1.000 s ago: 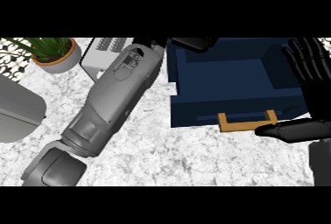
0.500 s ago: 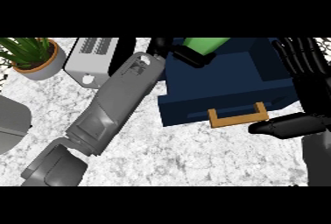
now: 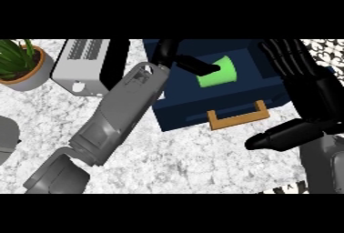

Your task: Pick up the cup, place it into the drawer and close the drawer

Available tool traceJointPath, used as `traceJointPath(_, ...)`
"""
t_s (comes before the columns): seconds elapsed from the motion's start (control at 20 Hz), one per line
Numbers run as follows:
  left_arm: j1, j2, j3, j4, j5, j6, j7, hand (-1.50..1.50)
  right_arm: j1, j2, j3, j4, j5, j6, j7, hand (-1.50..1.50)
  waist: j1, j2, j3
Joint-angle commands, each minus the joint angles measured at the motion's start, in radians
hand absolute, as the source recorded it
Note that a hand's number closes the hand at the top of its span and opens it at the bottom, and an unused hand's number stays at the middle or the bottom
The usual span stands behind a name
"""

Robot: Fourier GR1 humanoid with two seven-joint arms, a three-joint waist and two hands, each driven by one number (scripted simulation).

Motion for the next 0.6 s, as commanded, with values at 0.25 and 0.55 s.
traceJointPath(0.25,0.008,0.0,0.049,-0.095,0.175,-0.029,-0.147,-1.5,-0.021,-0.044,0.129,0.009,-0.181,0.259,0.065,1.5,0.018,-0.009,-0.001)
traceJointPath(0.55,0.036,0.0,0.056,-0.079,0.238,0.047,-0.236,-1.5,0.022,-0.176,0.248,-0.022,-0.037,0.366,0.162,1.5,0.066,-0.025,-0.002)
